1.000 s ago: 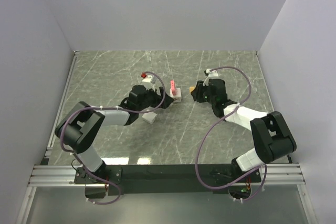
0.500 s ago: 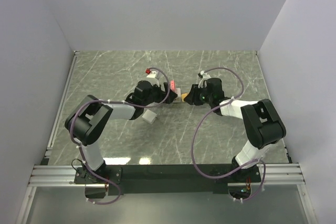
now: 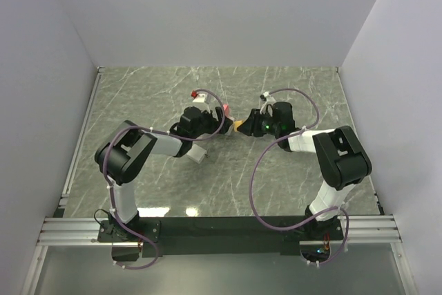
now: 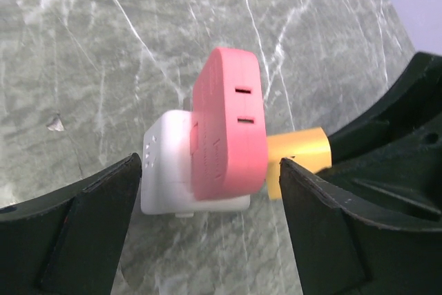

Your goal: Insert the plug

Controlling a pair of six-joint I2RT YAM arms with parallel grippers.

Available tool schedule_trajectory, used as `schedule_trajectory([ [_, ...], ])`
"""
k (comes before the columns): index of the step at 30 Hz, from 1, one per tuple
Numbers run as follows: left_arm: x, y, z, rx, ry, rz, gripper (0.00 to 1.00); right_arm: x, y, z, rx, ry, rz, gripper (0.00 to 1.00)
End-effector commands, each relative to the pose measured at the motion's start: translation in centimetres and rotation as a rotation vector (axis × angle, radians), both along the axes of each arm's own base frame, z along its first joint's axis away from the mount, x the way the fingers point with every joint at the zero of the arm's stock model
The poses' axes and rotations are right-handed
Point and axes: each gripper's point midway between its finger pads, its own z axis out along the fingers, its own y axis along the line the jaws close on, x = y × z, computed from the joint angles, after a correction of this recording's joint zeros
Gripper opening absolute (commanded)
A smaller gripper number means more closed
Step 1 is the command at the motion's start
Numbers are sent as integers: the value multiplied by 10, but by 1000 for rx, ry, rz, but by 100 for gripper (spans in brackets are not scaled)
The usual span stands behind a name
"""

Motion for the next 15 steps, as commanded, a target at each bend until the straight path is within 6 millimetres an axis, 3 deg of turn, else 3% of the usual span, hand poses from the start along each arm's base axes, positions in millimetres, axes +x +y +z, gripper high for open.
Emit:
schedule_trajectory([
  [1,17,-5,26,-62,-81,48,86,8,7,17,57,-62,24,0],
  [8,27,-9,8,0,-68,52,80,8,4,14,54,-52,-6,0],
  [15,27,-11,-4,23,-44,40,66,5,2,11,85,-39,-36,0],
])
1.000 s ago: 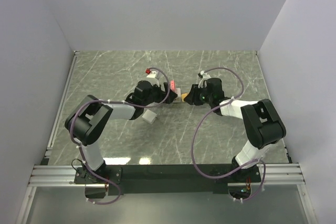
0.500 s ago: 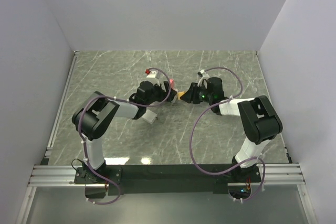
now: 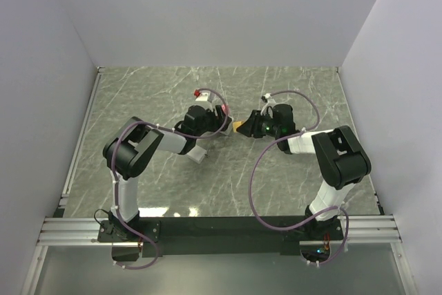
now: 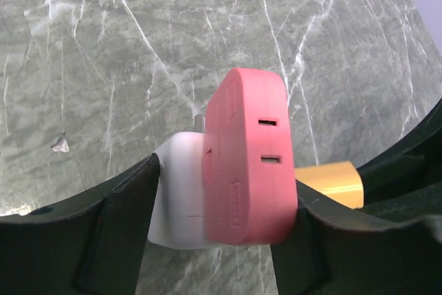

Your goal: Insert the plug

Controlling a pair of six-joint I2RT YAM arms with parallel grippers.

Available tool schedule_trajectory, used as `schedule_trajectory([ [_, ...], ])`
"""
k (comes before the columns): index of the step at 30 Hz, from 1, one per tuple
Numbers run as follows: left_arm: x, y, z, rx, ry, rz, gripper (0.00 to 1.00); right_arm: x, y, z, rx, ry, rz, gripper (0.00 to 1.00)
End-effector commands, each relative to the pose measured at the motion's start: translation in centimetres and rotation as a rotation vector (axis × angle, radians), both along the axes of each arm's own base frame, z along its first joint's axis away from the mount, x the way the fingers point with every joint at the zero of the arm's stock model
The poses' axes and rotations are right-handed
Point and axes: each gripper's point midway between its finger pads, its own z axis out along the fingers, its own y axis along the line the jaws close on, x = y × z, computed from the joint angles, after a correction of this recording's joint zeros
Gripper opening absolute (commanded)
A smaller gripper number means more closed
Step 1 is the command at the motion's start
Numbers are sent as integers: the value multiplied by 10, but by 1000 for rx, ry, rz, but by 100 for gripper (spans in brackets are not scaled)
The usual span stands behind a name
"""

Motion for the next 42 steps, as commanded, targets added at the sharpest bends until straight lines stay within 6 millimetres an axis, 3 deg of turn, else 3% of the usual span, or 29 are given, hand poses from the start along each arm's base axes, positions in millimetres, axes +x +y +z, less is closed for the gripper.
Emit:
schedule_trajectory([
  [1,9,-7,9,1,-32,4,65,7,0,10,39,-46,-31,0],
  [9,1,-2,-8,5,10,7,48,12,-8,11,63,-29,-128,0],
  [16,-10,2,8,-97,-3,-18,40,9,-13,25,107,-46,-183,0],
  [27,-11,0,5,-124,29,-37,40,4,-6,34,225,-45,-187,0],
  [42,-14,15,-3,-160,80,57,39,-6,-4,8,246,60,-232,0],
])
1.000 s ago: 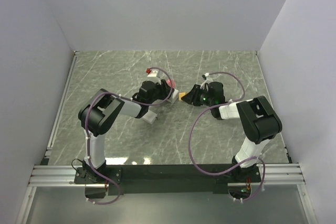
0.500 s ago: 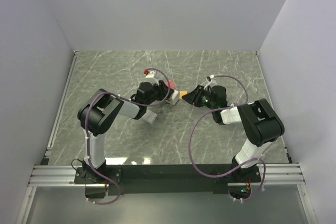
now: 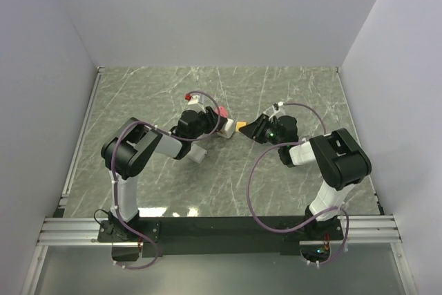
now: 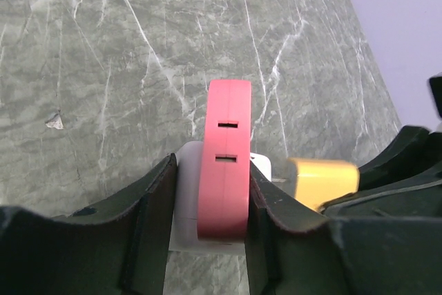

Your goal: Insert the plug

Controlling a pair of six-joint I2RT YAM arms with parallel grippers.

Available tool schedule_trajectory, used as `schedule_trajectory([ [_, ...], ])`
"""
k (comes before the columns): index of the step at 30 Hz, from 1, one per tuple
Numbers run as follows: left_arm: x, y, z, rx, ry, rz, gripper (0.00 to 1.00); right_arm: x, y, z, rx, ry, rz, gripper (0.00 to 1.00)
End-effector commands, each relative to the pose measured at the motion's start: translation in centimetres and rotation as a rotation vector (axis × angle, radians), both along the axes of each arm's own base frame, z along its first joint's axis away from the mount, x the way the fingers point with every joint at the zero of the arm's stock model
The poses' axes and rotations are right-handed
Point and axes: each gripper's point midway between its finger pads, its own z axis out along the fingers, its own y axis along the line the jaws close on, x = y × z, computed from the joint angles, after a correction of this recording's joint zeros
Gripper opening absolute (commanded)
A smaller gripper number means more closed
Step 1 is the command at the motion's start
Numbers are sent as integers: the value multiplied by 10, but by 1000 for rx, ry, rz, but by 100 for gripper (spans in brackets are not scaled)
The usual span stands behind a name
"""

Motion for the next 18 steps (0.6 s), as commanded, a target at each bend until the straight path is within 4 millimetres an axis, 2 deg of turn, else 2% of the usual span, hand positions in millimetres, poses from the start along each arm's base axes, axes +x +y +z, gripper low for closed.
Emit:
schedule_trajectory([
  [1,-5,10,-10,15,45,33,39,-1,5,-4,30,0,-4,0],
  [8,-6,12,-10,11,48,45,39,-2,15,-1,47,-10,11,0],
  [18,-8,15,-11,15,51,54,38,2,16,9,71,-29,1,0],
])
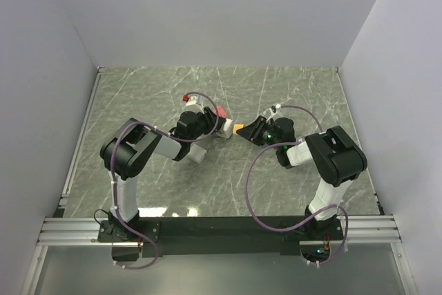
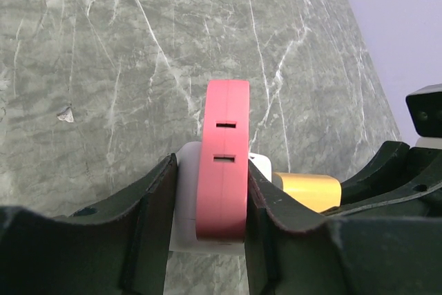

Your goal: Insert the plug

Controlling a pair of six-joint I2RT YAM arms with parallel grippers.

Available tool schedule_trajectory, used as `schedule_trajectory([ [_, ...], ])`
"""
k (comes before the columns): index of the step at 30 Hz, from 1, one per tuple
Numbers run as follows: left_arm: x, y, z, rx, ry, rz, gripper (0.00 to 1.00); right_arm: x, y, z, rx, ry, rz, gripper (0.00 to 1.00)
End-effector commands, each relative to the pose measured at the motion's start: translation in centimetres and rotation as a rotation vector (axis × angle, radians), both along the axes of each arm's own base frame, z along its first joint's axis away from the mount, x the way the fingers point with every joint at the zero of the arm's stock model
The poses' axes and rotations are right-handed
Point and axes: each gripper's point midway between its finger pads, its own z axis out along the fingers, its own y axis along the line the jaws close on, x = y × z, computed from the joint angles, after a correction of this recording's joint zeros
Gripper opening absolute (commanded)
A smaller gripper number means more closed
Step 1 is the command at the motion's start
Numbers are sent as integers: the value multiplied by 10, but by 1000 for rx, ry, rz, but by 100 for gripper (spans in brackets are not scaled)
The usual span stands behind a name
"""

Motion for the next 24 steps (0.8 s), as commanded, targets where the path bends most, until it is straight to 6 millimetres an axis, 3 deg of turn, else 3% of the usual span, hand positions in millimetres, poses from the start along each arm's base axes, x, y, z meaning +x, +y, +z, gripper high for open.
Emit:
schedule_trajectory([
  [1,-8,9,-11,35,42,16,38,9,5,22,40,-80,-8,0],
  [10,-8,10,-11,33,47,18,38,13,6,32,51,-98,-9,0],
  [24,-9,10,-11,25,49,19,37,12,13,30,95,-84,9,0],
])
